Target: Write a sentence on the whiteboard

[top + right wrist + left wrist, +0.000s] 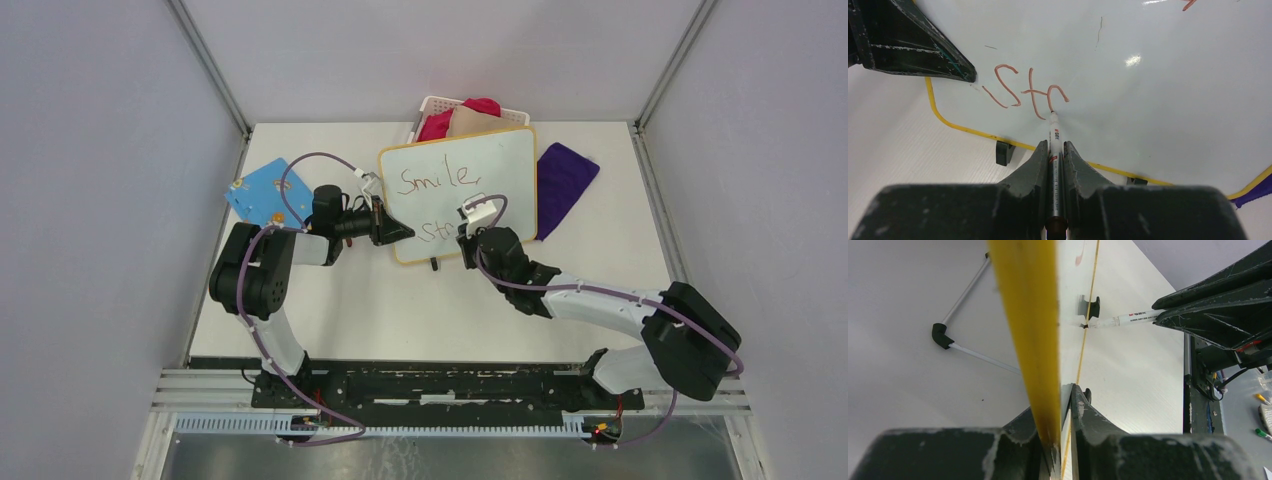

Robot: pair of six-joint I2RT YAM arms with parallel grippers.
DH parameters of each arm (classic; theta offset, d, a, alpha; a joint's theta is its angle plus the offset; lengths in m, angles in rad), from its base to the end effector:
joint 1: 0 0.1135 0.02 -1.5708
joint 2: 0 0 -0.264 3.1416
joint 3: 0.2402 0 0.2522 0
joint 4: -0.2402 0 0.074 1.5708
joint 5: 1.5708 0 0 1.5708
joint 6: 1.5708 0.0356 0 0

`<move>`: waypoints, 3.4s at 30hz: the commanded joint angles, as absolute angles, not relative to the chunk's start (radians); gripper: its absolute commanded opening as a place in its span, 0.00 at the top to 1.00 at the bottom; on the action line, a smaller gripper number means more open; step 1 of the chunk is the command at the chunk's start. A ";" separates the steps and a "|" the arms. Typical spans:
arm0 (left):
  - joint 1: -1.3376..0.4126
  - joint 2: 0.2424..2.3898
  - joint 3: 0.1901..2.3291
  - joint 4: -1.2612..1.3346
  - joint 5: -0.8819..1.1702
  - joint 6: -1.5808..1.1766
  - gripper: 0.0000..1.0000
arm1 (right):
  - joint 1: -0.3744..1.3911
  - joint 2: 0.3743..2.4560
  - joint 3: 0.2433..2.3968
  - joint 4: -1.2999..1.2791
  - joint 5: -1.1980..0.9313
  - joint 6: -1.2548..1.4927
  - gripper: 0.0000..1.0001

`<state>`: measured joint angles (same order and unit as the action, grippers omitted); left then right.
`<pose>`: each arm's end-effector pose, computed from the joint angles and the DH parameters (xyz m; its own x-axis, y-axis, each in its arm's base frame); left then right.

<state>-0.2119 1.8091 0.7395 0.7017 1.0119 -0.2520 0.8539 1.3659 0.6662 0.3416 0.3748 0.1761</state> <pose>0.3254 -0.1009 0.1506 -0.5612 -0.0145 -0.8276 0.7693 0.3597 -0.5280 0.2021 0.2121 0.2226 -0.3102 -0.1077 -0.9446 -0.4285 0.9027 0.0378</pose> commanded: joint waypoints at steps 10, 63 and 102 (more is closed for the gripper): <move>-0.247 1.853 0.719 0.537 0.891 -0.164 0.98 | 0.840 1.336 0.694 0.344 0.445 0.153 1.00; -0.250 1.853 0.725 0.525 0.888 -0.160 0.98 | 0.825 1.272 0.665 0.371 0.438 0.143 1.00; -0.250 1.855 0.728 0.524 0.887 -0.161 0.98 | 0.798 1.319 0.649 0.385 0.412 0.173 1.00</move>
